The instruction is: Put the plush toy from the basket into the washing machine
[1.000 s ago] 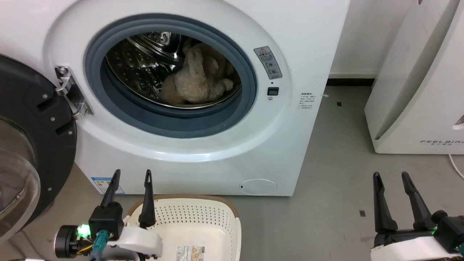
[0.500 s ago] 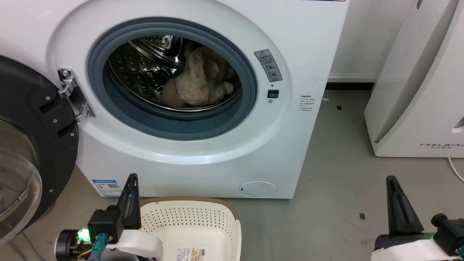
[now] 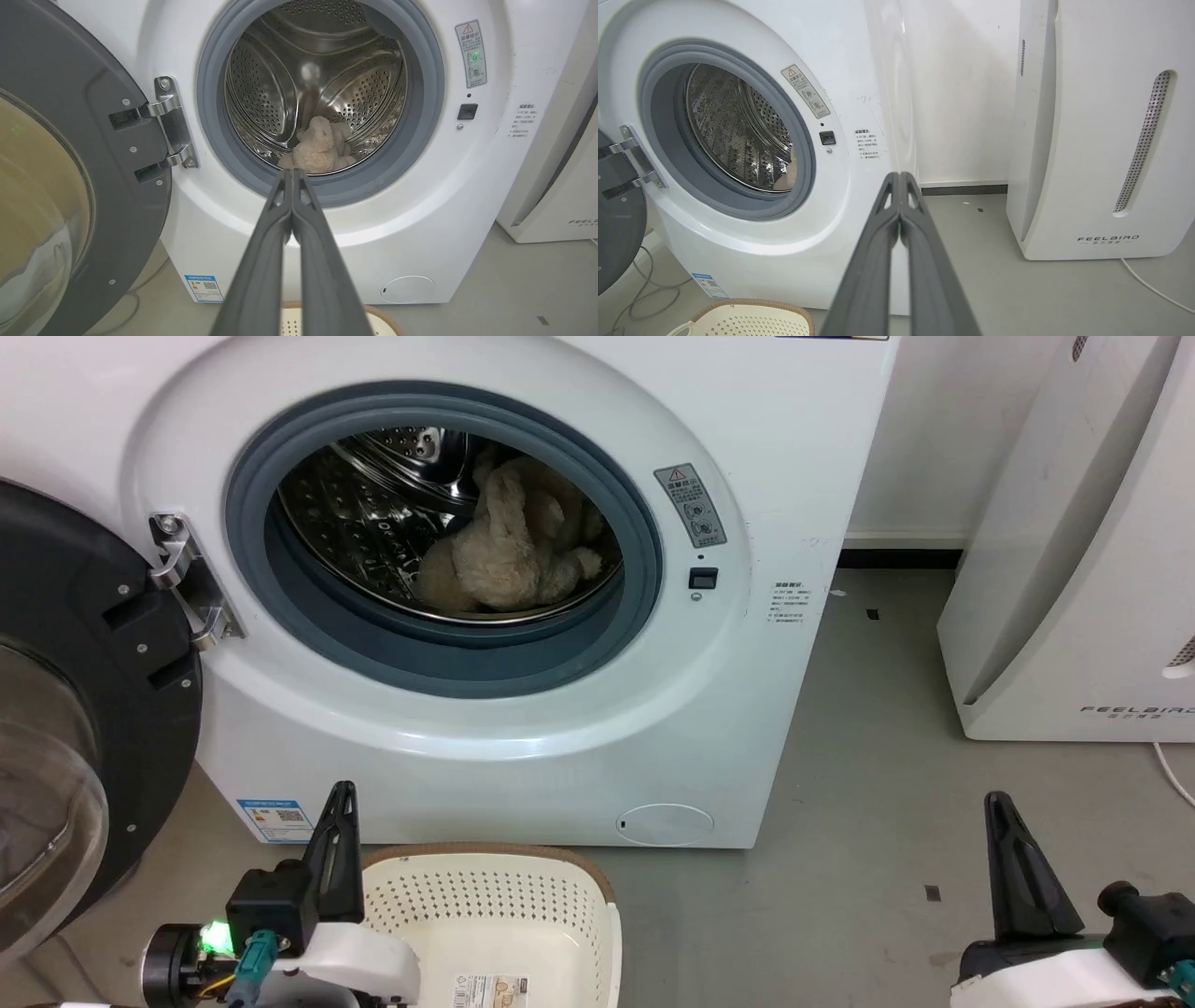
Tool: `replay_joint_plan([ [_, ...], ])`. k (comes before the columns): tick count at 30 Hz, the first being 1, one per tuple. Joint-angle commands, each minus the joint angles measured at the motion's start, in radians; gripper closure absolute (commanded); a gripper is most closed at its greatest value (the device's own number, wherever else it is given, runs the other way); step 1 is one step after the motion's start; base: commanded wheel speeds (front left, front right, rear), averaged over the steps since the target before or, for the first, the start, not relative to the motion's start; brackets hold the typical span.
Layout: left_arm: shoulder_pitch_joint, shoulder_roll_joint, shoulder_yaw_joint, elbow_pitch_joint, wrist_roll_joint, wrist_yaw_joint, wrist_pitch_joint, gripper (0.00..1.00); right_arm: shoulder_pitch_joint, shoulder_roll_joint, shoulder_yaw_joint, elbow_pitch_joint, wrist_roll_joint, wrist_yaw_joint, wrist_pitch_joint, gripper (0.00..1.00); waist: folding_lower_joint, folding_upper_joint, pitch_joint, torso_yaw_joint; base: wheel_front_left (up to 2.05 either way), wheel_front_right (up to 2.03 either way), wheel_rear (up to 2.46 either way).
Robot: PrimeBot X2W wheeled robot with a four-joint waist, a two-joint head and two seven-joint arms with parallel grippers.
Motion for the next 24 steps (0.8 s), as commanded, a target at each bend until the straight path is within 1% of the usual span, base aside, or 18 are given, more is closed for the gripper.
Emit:
replay_joint_plan([
  [1, 0.007, -0.003, 0.002, -0.01, 0.005, -0.005, 0.005, 1.0, -0.005, 0.0, 0.002, -0.005, -0.01, 0.0, 0.005, 1.0, 0.0001, 0.0, 0.0, 0.0, 0.0, 0.0, 0.0],
  [24, 0.015, -0.006, 0.003, -0.039, 0.011, -0.012, 0.052, 1.0, -0.013, 0.0, 0.014, -0.012, -0.048, 0.0, 0.053, 1.0, 0.0001, 0.0, -0.003, -0.005, 0.0, 0.0, 0.0],
])
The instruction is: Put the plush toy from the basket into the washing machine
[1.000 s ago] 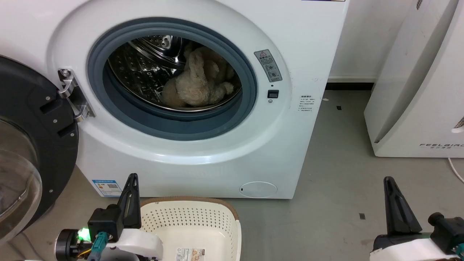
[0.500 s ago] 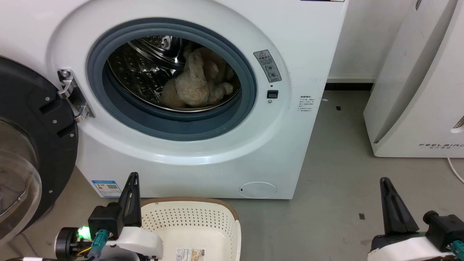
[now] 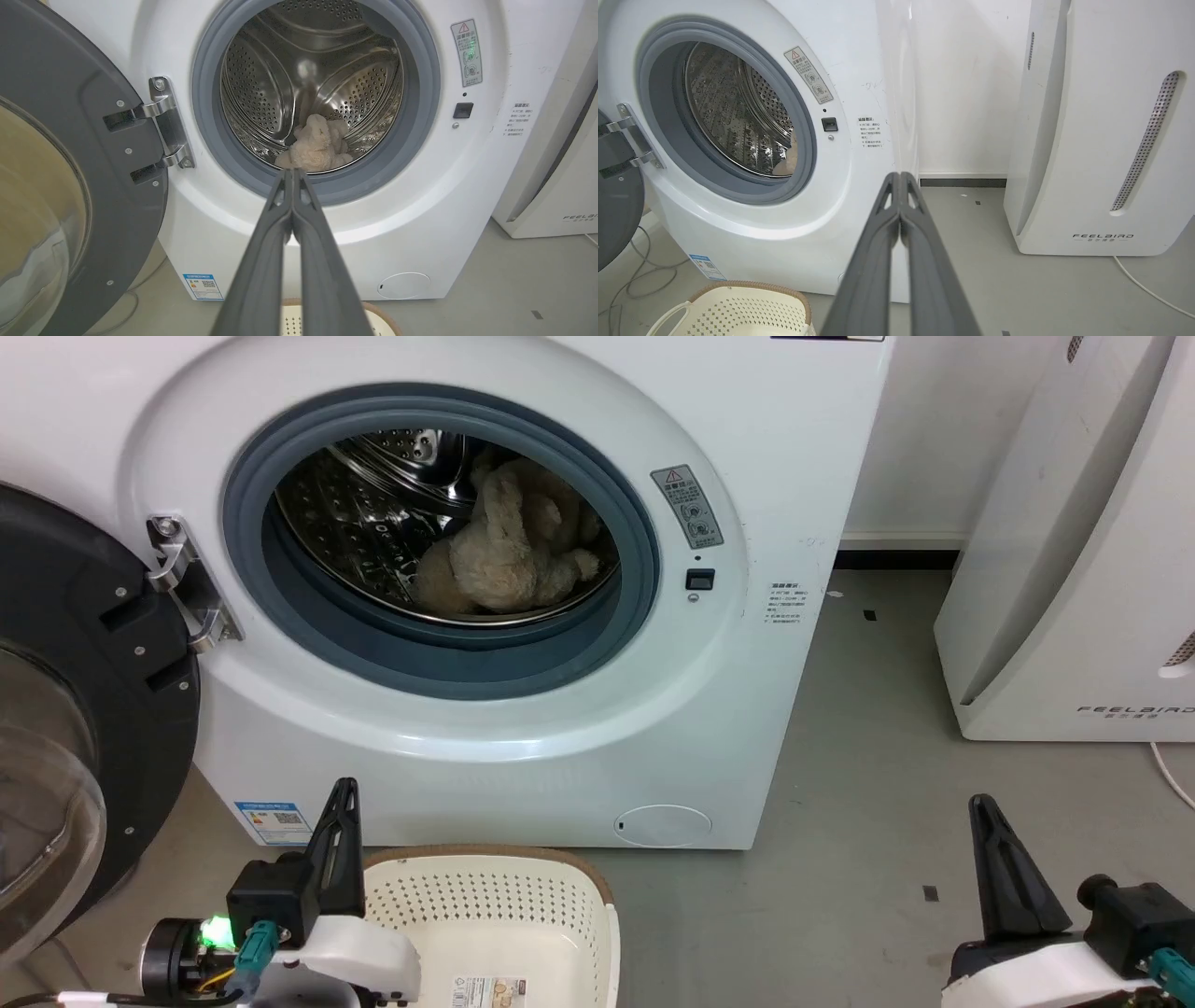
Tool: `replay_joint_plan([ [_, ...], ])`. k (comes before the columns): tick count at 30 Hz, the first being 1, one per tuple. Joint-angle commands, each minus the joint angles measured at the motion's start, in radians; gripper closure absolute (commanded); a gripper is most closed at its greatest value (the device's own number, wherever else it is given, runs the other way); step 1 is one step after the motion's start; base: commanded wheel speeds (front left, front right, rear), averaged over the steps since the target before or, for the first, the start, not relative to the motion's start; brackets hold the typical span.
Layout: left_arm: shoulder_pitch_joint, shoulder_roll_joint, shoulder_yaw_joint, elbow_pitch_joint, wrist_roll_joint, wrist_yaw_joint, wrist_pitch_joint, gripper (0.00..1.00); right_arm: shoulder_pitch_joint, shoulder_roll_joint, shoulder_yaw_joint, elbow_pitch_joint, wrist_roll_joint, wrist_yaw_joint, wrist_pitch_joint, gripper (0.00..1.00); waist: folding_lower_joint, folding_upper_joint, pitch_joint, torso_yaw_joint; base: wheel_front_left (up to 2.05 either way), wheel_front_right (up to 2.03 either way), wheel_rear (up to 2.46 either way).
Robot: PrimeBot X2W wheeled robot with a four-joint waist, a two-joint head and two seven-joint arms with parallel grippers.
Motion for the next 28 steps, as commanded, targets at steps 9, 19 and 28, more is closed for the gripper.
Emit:
replay_joint_plan([
  [9, 0.017, -0.006, 0.003, -0.02, 0.009, -0.007, 0.023, 1.0, -0.014, 0.0, 0.008, -0.009, -0.026, 0.0, 0.024, 1.0, 0.0, -0.0001, -0.001, -0.002, 0.0, 0.0, 0.0],
  [19, 0.02, -0.008, 0.004, -0.031, 0.012, -0.01, 0.041, 1.0, -0.017, 0.0, 0.012, -0.011, -0.04, 0.0, 0.042, 1.0, 0.0, -0.0001, -0.002, -0.004, 0.0, 0.0, 0.0],
  [28, 0.023, -0.009, 0.004, -0.042, 0.014, -0.013, 0.06, 1.0, -0.02, 0.0, 0.017, -0.014, -0.055, 0.0, 0.061, 1.0, 0.0, -0.0001, -0.003, -0.006, 0.0, 0.0, 0.0],
])
